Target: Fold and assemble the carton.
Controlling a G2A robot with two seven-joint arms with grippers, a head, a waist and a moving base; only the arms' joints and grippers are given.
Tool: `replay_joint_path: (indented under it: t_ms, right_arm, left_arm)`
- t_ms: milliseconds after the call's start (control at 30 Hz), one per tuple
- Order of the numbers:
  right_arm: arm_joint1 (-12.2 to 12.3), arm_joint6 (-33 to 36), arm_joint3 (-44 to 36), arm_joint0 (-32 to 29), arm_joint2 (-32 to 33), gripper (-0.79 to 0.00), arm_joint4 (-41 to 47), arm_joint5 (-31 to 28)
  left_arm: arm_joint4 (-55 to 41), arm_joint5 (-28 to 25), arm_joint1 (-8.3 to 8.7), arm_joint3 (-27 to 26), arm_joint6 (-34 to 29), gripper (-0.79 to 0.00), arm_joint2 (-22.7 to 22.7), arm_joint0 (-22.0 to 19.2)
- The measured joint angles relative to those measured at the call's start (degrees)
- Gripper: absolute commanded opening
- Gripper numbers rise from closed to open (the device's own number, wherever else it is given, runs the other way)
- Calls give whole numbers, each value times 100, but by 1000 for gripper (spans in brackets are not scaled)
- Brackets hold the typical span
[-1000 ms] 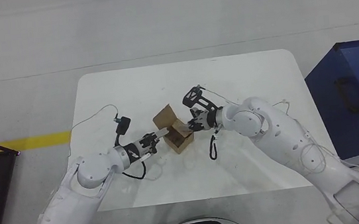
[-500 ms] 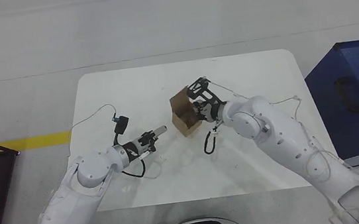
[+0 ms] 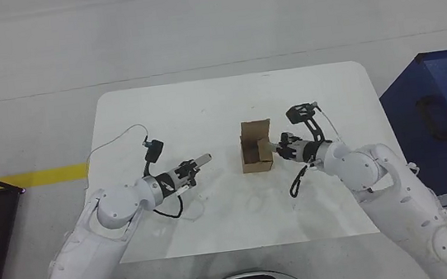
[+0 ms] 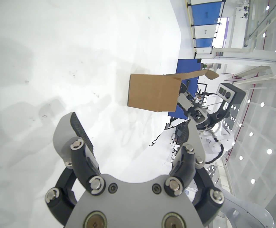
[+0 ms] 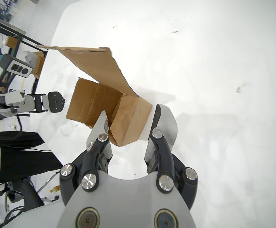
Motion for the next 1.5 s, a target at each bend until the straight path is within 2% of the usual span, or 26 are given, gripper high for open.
replay_joint_path:
  t_ms: [167,267,300,400,567,667,967,1000,1033,1133,1200,1333,1500]
  right_arm:
    - [-2,-269,310,-188,115,-425,463,-532]
    - [-22,-112,442,-121,-101,-394,487,-865]
    - [-35,-56,467,-85,-190,-357,519,-994]
    - [-72,19,569,60,-394,-320,967,-1463]
    - [-76,-108,696,135,-362,-256,1123,-1613]
    - [-61,-162,708,72,-291,-249,1128,-1664]
    - [-33,-316,646,-130,-170,-252,1166,-1797]
    - [-31,-329,644,-147,-160,-259,1163,-1804]
    - [-27,-347,641,-170,-148,-262,1156,-1813]
    - [-21,-389,641,-227,-128,-271,1147,-1833]
    - [-21,-406,637,-253,-136,-274,1159,-1859]
    - [-24,-405,644,-259,-185,-274,1188,-1904]
    - [-26,-410,667,-235,-209,-271,1197,-1927]
  left_arm:
    - [47,117,-20,1,-36,0,68,-115]
    - [76,228,-34,-17,-37,0,109,-190]
    - [90,274,-40,-25,-35,-15,127,-220]
    - [121,450,-69,-31,-28,-40,223,-358]
    - [432,989,-144,202,-86,-31,594,-827]
    - [832,1216,-207,464,-118,-18,901,-1190]
    - [957,1044,-482,1060,-337,-3,1654,-2157]
    - [957,1040,-520,1123,-356,-25,1748,-2263]
    - [951,1044,-572,1207,-375,-83,1867,-2393]
    - [1000,1100,-694,1421,-436,-317,2161,-2678]
    - [1029,1133,-761,1552,-490,-431,2318,-2820]
    - [1108,1154,-903,1772,-594,-462,2645,-3053]
    - [1026,1085,-1000,1918,-544,-493,2728,-3149]
